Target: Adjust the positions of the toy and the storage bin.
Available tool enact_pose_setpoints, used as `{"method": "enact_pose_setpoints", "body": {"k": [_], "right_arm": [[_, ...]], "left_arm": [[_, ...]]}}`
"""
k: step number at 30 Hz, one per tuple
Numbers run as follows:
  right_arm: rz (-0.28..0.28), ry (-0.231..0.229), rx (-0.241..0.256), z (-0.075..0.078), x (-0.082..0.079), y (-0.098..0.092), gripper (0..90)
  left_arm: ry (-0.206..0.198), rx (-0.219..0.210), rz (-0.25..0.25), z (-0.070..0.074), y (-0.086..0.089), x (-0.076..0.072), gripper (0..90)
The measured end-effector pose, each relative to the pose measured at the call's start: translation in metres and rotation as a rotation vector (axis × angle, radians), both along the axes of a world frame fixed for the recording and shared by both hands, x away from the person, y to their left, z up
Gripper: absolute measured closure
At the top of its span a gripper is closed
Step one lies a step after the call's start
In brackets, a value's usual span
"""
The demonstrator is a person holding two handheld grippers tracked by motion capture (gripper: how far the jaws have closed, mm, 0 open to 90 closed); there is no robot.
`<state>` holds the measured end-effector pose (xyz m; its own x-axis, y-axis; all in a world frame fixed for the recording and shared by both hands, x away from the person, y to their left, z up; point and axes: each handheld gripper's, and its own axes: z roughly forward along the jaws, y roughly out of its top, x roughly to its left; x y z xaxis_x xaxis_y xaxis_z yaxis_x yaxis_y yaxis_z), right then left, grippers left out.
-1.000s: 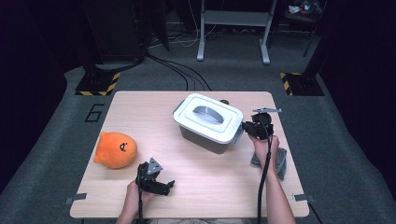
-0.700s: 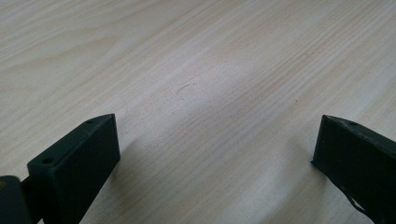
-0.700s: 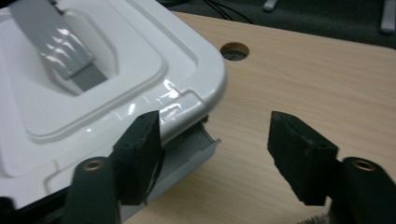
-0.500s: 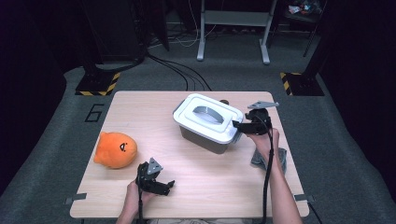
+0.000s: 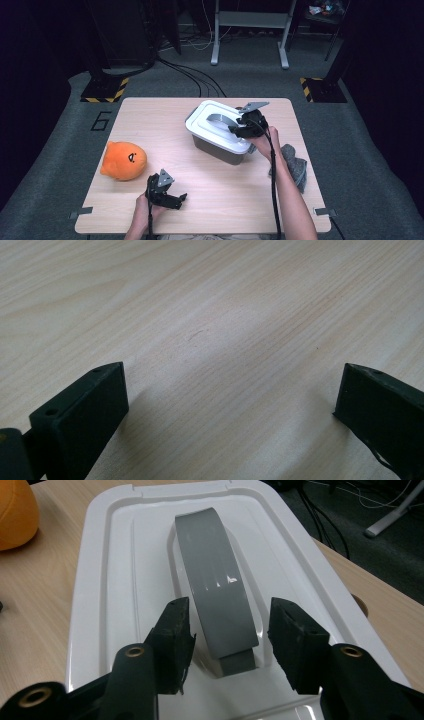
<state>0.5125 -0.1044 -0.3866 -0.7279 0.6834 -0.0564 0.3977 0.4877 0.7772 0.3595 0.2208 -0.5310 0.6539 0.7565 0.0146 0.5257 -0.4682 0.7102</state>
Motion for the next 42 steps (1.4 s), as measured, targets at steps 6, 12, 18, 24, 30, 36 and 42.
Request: {"method": "enact_pose_setpoints", "body": {"k": [6,12,18,24,30,36,42], "right_arm": [[0.02,-0.018,-0.005,-0.004,0.001,-0.001,61.1],[-0.019,-0.014,-0.021,-0.003,-0.009,0.002,62.0],[-0.099,-0.004,-0.018,-0.003,-0.024,0.009,62.1],[-0.19,-0.001,-0.019,-0.002,-0.037,0.015,62.4],[-0.256,0.013,-0.021,-0.002,-0.048,0.022,62.8],[-0.298,-0.003,-0.033,-0.003,-0.055,0.029,62.9],[-0.337,0.009,-0.041,-0.002,-0.059,0.036,63.0]], "left_arm": [[-0.002,0.001,0.001,0.0,0.0,0.0,0.2],[-0.001,0.001,0.0,0.0,0.0,0.0,0.2],[-0.001,0.001,-0.001,0.0,0.0,0.0,0.2],[0.0,0.0,0.0,0.0,0.0,0.0,0.2],[0.0,0.001,0.0,0.0,0.0,0.0,0.2],[-0.001,-0.004,0.003,0.0,0.0,0.0,0.2],[-0.001,-0.006,0.005,0.0,0.0,0.0,0.2]]}}
